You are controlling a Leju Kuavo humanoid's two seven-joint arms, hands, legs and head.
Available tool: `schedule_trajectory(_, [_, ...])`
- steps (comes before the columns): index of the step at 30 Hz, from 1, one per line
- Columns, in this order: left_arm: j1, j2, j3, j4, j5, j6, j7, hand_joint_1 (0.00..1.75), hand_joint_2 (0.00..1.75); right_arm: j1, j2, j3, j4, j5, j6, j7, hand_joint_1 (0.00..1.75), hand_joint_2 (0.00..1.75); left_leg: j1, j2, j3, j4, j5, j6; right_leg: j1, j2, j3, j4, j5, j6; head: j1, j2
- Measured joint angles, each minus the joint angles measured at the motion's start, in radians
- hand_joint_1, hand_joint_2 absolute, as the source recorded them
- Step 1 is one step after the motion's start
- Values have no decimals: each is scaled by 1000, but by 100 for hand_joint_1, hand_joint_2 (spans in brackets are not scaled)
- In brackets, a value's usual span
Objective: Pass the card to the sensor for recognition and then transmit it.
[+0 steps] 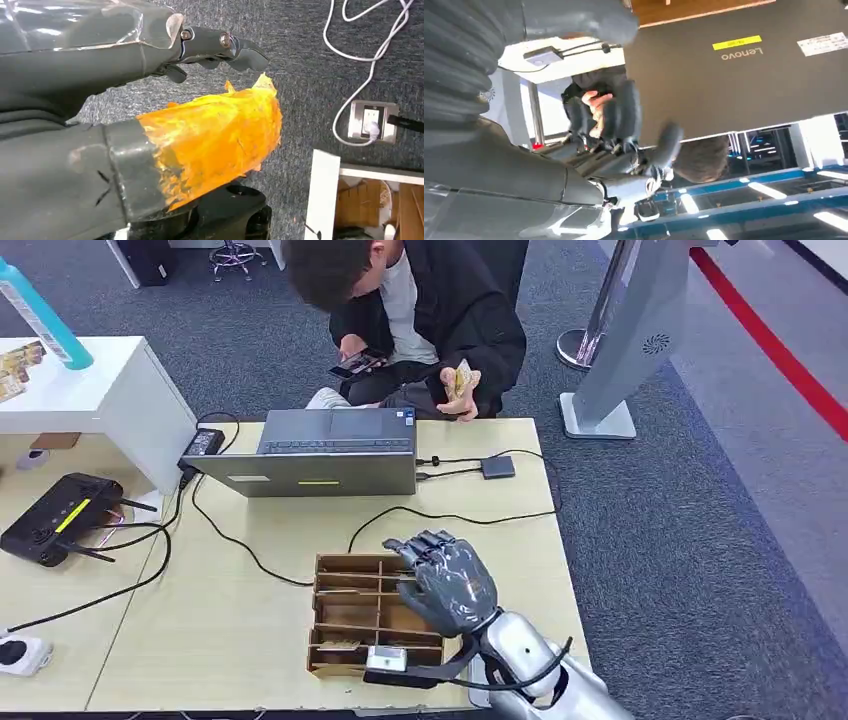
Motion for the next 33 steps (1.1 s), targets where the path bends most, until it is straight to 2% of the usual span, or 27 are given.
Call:
schedule_trajectory(11, [0,0,0,0,-3,1,-3,0,0,-1,-11,14,-7,-19,5,-7,0,175,0,0,0,0,0,0,0,0,0,0,0,0,0,0])
schedule_trajectory(18, [0,0,0,0,-7,1,0,0,0,-14,-15,22,2,-38,35,-5,0,175,0,0,0,0,0,0,0,0,0,0,0,0,0,0])
schedule_trajectory(33, [-1,0,0,0,-14,2,21,0,0,-29,-15,26,89,-38,58,29,2,175,0,0,0,0,0,0,0,0,0,0,0,0,0,0])
